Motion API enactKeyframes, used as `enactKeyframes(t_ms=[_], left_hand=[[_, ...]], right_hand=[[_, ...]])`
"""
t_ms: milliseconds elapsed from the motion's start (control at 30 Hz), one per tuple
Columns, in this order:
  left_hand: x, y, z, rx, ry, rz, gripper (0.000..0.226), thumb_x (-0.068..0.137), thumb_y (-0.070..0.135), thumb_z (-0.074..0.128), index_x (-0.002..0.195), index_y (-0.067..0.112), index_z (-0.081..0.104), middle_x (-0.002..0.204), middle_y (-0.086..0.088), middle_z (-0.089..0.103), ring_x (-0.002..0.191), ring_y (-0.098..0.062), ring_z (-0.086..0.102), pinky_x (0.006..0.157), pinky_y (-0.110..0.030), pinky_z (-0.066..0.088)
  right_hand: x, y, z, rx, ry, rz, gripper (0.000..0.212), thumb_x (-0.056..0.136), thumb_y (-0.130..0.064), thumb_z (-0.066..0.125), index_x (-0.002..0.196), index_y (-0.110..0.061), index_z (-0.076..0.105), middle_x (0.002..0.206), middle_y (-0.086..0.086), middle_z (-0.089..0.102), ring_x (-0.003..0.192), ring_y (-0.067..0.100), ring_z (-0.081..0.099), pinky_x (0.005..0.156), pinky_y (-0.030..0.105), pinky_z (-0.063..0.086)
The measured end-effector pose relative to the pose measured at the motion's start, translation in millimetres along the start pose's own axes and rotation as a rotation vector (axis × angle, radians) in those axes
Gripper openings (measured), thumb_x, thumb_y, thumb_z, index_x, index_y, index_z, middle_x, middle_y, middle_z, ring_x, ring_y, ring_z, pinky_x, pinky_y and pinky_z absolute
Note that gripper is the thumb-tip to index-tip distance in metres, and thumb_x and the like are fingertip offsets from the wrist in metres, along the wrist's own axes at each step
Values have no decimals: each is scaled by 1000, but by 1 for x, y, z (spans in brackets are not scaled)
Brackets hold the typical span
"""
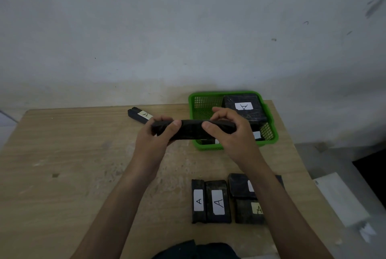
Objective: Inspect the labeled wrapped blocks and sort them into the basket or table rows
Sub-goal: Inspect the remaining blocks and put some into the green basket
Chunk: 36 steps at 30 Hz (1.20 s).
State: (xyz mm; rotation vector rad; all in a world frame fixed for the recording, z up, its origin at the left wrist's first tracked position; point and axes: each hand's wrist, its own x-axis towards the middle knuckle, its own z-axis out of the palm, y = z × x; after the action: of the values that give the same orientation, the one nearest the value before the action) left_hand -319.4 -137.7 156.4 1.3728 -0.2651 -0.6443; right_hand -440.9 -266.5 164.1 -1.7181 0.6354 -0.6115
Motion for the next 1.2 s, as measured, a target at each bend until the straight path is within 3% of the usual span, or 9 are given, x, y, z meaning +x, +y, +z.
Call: enactKeyframes(t_ms=[200,400,500,667,767,833,1000,1100,1200], left_hand=[[-3,-3,2,191,123,104,12,81,18,71,89,15,62,92,-6,66,87,-19,63,78,-32,53],[-8,-4,2,268,132,166,14,82,15,69,86,24,59,87,3,64,81,-9,62,67,-13,51],[-9,0,-2,229,59,138,28,82,14,69,106,24,58,103,5,60,96,-12,61,79,-25,54],[-7,6,-10,-66,-80,-117,67,81,4,65,141,13,36,118,-1,52,103,-24,62,75,-37,60],[-6,5,-11,-82,-125,-84,63,78,-7,65,133,13,44,115,-6,54,99,-23,63,74,-32,59],[-5,2,-11,-20,-141,-27,61,74,-9,70,123,20,50,112,-7,56,101,-22,62,78,-32,58],[-5,-1,-6,85,-113,65,45,78,-7,67,103,27,50,99,-1,58,95,-16,61,83,-30,55],[-6,-4,-1,143,-17,123,35,80,3,69,98,26,49,99,0,58,95,-14,63,78,-30,57],[-9,-7,6,312,114,270,33,78,11,73,99,22,50,92,6,59,82,2,61,72,-16,51]], right_hand=[[-3,3,6,84,3,56,12,81,-12,73,83,-9,62,97,4,67,83,6,64,69,18,53],[-5,9,10,27,52,9,23,77,-13,77,89,-16,57,101,8,67,91,15,65,74,22,55],[-6,8,4,50,1,6,38,76,-15,79,104,-21,54,111,1,64,100,12,63,84,28,53],[-4,3,-13,6,-85,-74,65,70,-21,83,123,-28,45,128,-7,52,120,8,52,97,33,49],[-2,1,-15,-9,-103,-25,64,72,-27,80,125,-30,44,126,-8,53,111,-6,53,92,18,47],[0,4,-15,-7,-100,70,65,69,-41,80,124,-33,46,119,-8,58,104,4,60,91,30,52],[0,5,-10,30,-151,224,49,78,-14,77,118,-16,49,110,11,58,87,12,67,62,26,58],[-2,8,-3,27,-102,190,39,76,-13,79,104,-12,52,109,16,56,85,16,66,59,23,57],[-3,13,4,-33,25,142,35,74,-13,80,96,-12,52,100,14,58,84,20,64,58,24,57]])
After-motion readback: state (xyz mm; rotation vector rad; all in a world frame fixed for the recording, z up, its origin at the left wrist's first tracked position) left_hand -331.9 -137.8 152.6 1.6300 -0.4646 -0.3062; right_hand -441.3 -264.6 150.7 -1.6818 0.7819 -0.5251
